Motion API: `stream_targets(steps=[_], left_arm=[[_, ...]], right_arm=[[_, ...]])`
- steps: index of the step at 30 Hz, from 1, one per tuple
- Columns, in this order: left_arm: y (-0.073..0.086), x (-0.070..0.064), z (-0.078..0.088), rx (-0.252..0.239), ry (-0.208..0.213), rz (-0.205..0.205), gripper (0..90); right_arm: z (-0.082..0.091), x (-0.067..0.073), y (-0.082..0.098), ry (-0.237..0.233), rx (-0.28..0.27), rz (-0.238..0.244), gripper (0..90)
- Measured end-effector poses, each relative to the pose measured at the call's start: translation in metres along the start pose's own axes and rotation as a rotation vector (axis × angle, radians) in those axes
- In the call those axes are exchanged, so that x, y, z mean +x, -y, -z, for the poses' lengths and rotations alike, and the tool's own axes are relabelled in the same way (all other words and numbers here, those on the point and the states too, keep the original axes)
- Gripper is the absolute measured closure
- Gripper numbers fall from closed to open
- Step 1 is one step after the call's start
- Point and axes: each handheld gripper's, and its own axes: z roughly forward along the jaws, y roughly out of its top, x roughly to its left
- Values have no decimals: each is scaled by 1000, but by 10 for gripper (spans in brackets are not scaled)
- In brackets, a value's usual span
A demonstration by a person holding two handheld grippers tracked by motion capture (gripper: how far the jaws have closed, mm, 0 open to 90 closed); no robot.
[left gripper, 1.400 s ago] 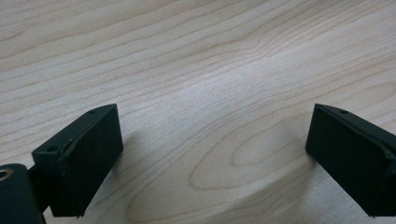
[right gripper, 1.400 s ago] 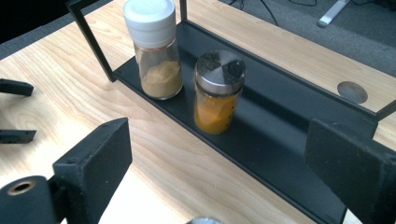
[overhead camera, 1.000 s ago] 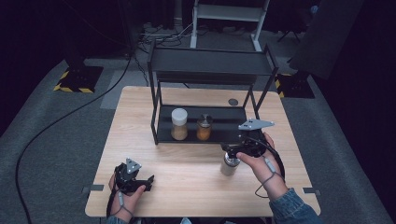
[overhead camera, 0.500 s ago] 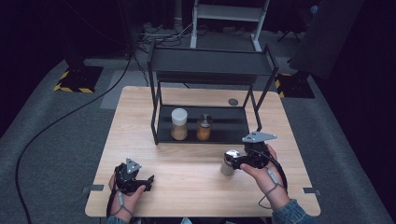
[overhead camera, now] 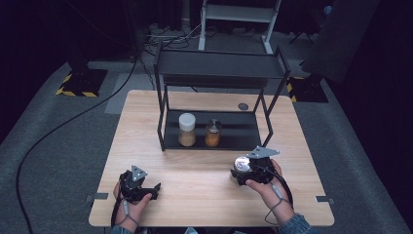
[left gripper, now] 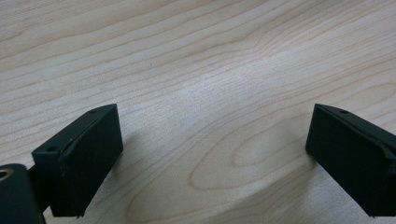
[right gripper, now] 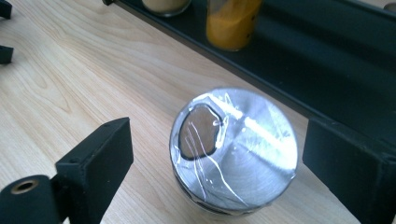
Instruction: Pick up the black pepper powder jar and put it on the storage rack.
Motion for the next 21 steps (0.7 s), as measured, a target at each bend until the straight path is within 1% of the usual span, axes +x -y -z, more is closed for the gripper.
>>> stream_targets(steps=[5, 9, 13, 18, 21], left_arm=[[0, 0, 0, 0, 0, 0, 38], [0, 0, 0, 0, 0, 1, 38], [0, 0, 0, 0, 0, 0, 37], [0, 0, 0, 0, 0, 0, 38], [0, 0, 0, -1, 0, 1, 38]], right_arm=[[-9, -2, 8, -2, 15, -3, 106], [-15, -3, 13, 8, 21, -6, 120], [-21, -5, 17, 4, 26, -3, 138], [-30, -7, 21, -1, 39, -4, 183], [-33, -7, 21, -3, 46, 3, 232]])
